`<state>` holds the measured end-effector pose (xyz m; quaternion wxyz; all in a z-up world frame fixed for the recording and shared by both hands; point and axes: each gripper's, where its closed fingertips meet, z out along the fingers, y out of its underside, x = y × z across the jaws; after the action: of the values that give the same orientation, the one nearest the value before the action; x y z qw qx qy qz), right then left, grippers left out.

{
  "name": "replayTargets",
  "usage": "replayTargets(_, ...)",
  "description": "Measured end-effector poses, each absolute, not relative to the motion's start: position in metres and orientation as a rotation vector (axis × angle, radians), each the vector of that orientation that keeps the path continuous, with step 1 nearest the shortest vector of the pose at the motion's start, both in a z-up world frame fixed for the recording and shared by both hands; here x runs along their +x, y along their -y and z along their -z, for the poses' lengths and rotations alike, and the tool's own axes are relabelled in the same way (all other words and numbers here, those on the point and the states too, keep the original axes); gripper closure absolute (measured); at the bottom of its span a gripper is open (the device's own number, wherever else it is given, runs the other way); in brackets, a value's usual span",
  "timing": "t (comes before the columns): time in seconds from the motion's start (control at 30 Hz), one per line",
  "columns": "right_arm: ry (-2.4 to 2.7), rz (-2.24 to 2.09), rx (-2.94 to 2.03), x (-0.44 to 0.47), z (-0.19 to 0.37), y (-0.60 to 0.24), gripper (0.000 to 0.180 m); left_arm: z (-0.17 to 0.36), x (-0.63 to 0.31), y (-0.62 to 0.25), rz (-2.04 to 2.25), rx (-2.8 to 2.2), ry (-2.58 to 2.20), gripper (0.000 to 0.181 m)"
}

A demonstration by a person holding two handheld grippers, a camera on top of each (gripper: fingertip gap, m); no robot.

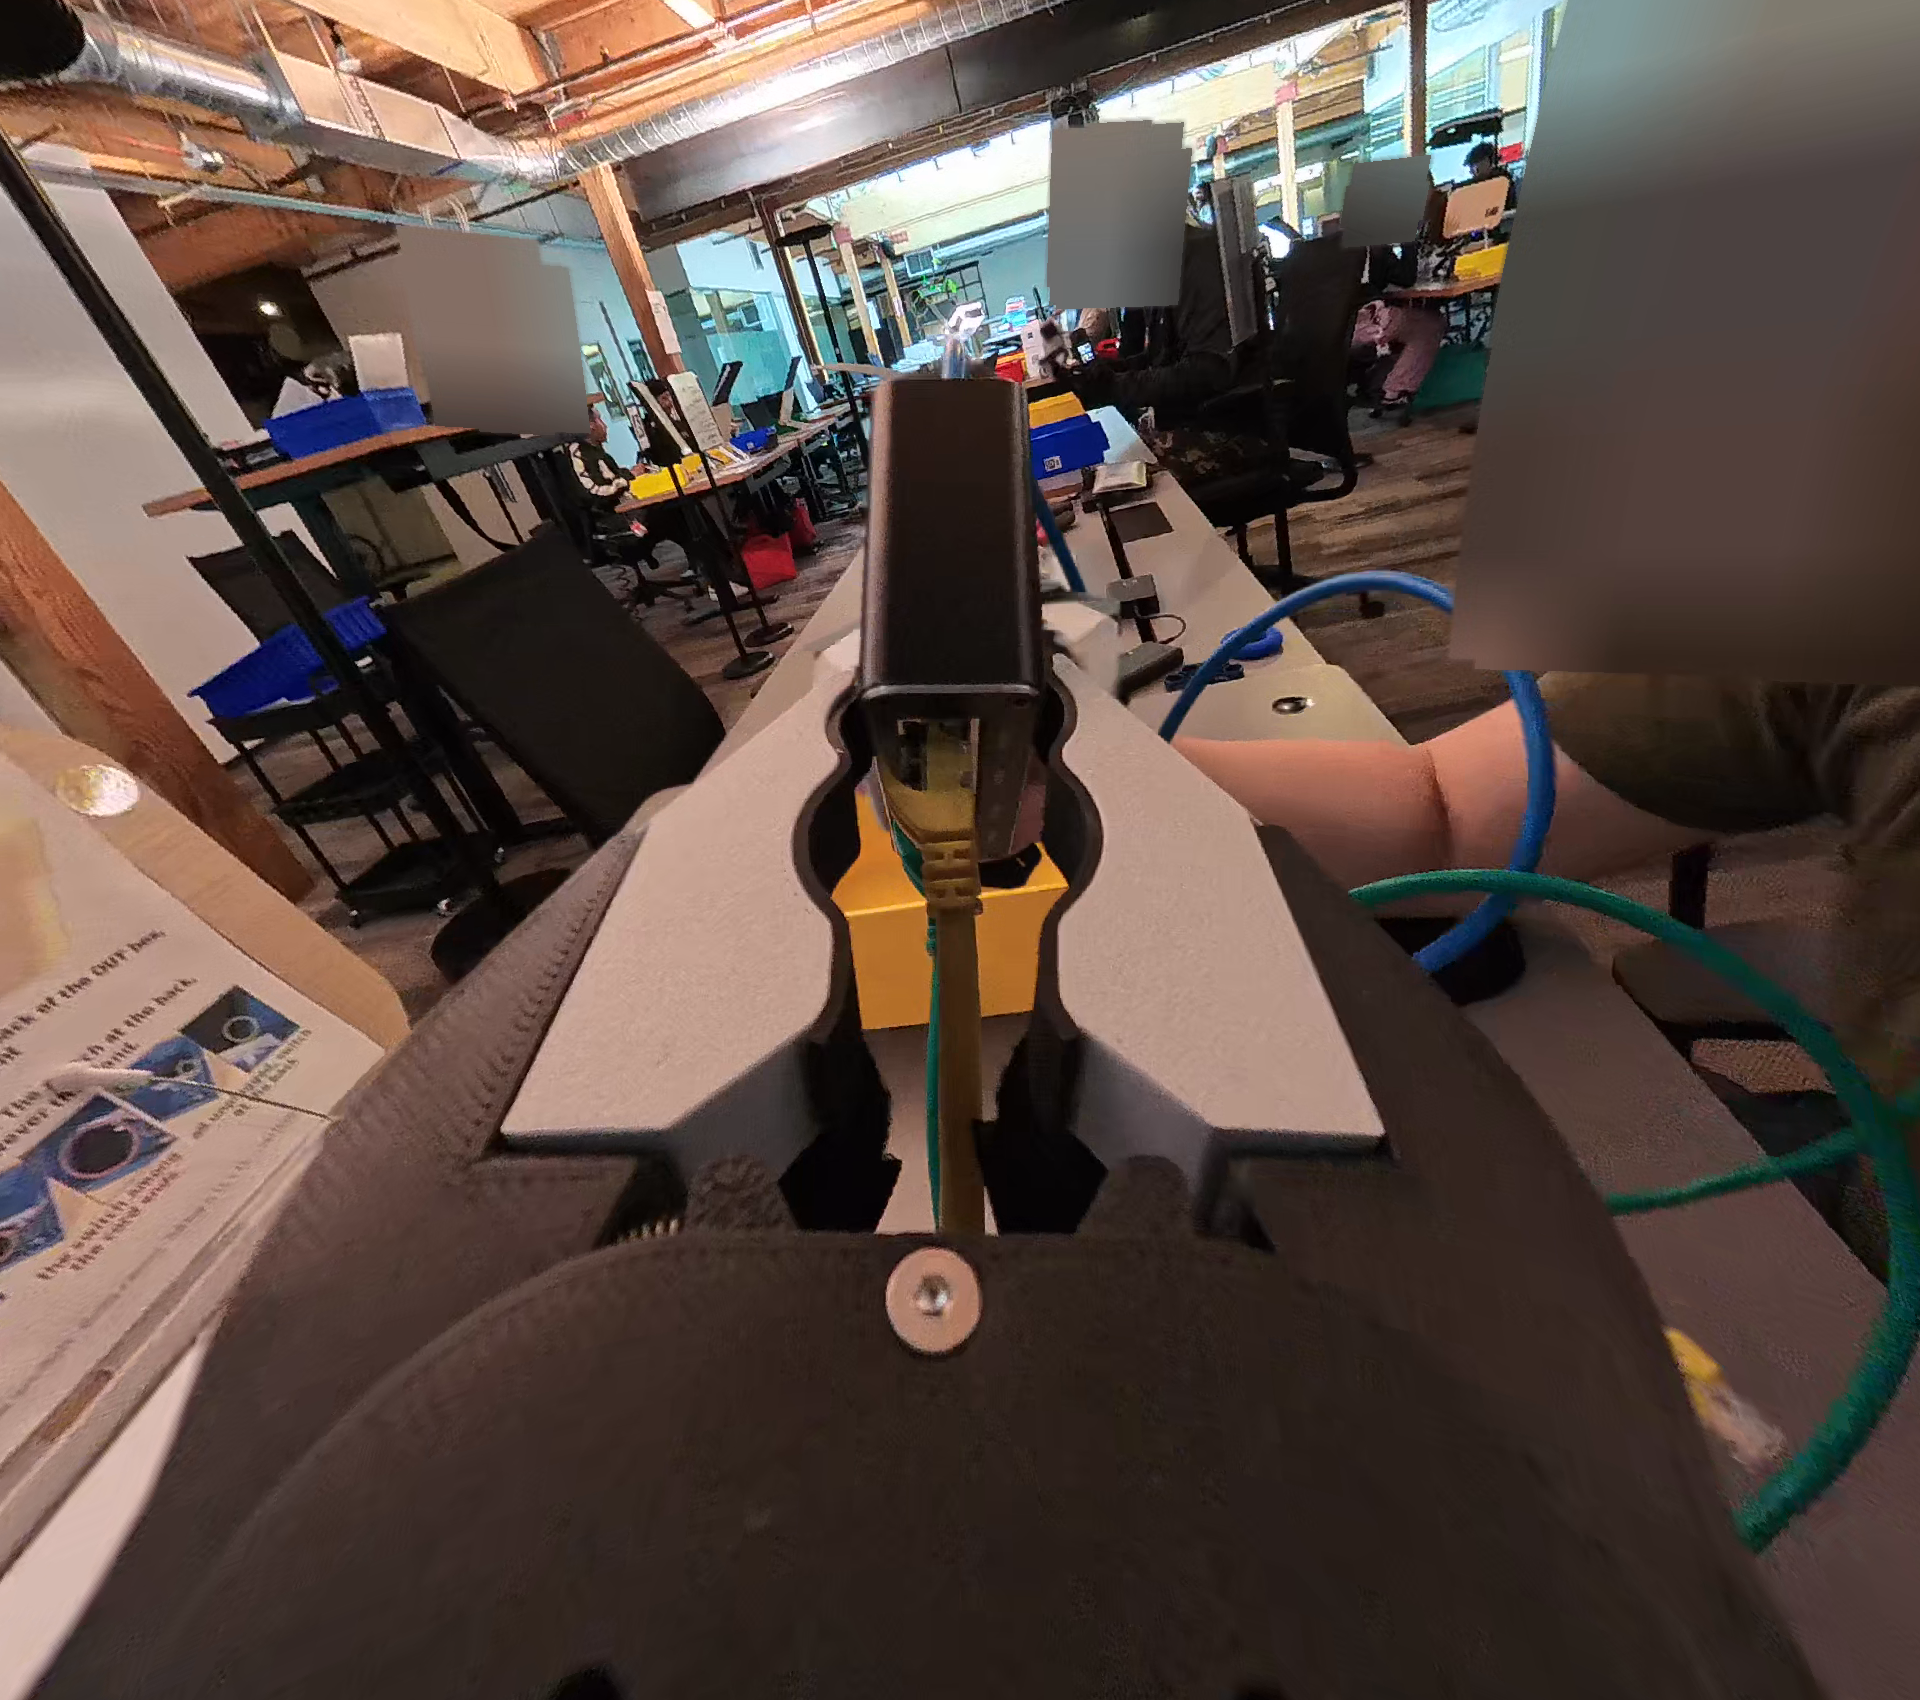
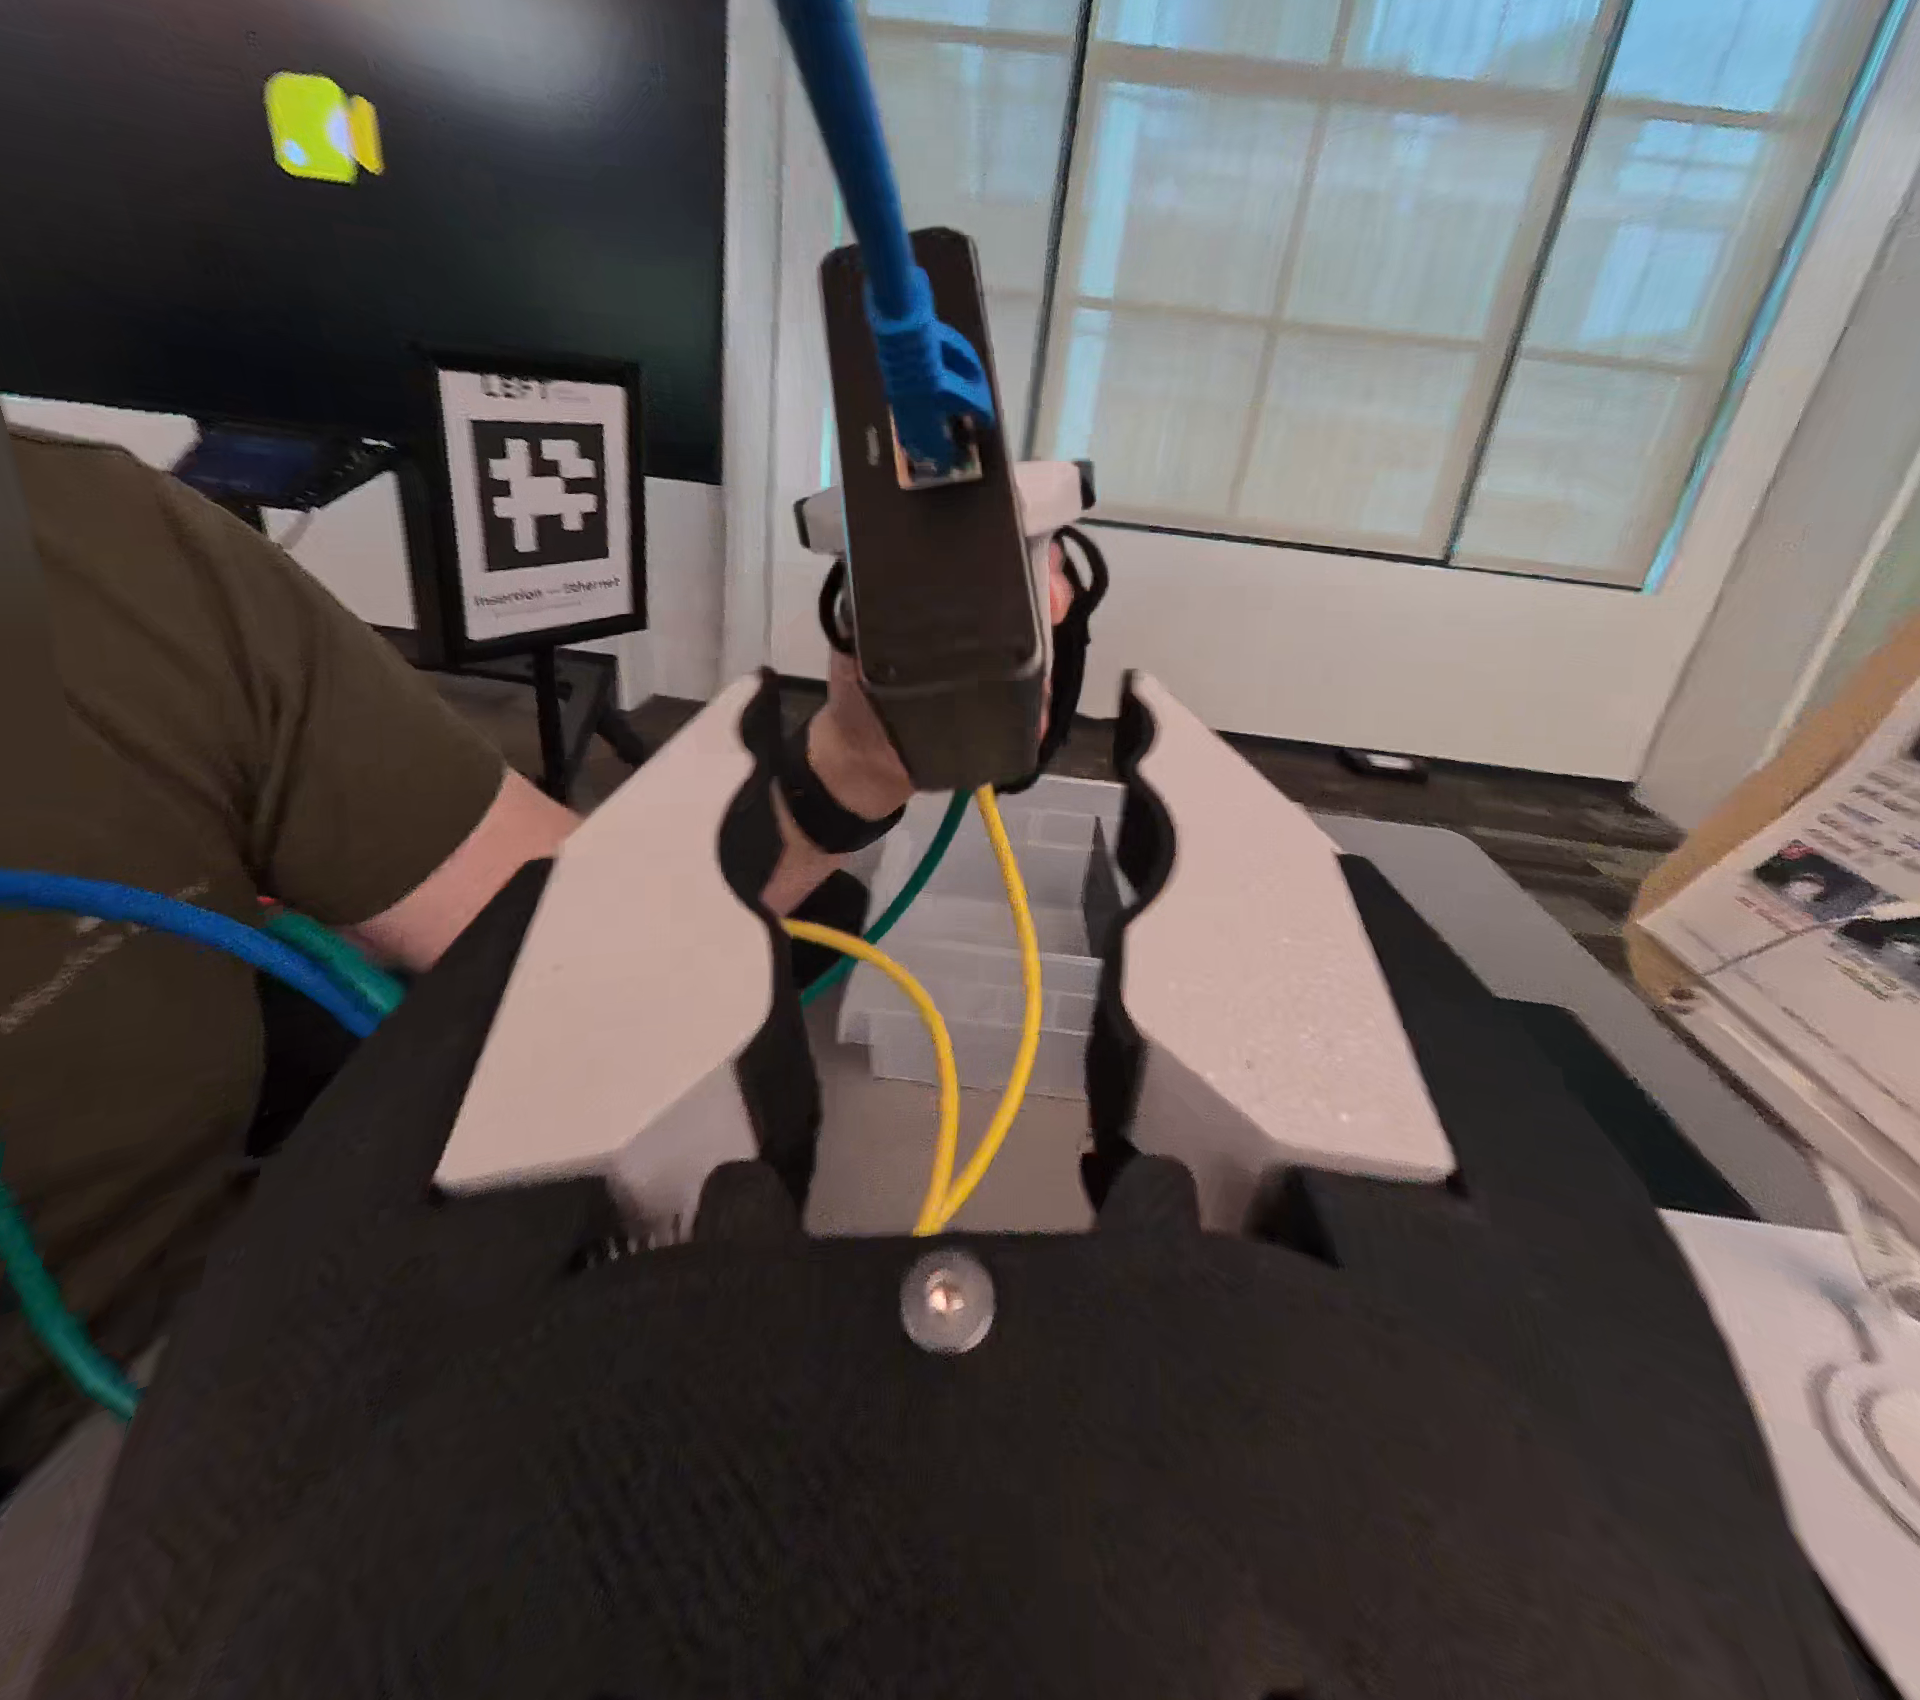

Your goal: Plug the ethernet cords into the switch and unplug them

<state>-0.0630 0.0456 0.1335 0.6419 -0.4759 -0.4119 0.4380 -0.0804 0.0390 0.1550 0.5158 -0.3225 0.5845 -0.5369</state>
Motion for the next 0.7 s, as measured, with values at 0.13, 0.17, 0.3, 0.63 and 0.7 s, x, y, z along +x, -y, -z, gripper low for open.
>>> replayTargets(0.13, 0.995, -0.847, -1.066, -0.056, -0.127, -0.047, 0.149, -0.139, -0.069, -0.041, 1.311, -0.826, -1.446, 0.150)
replayTargets(0.17, 1.002, -0.807, -1.080, -0.052, -0.125, -0.050, 0.149, -0.134, -0.066, -0.046, 1.264, -0.858, -1.450, 0.149)
replayTargets(0.3, 1.076, -0.576, -1.113, -0.047, -0.115, -0.057, 0.149, -0.113, -0.056, -0.050, 0.992, -0.875, -1.524, 0.127)
replayTargets(0.63, 1.323, -0.352, -1.097, -0.046, -0.086, -0.047, 0.148, -0.074, -0.032, -0.043, 0.605, -0.762, -1.685, 0.146)
replayTargets(0.7, 1.338, -0.322, -1.073, -0.045, -0.084, -0.047, 0.148, -0.071, -0.031, -0.046, 0.507, -0.747, -1.688, 0.148)
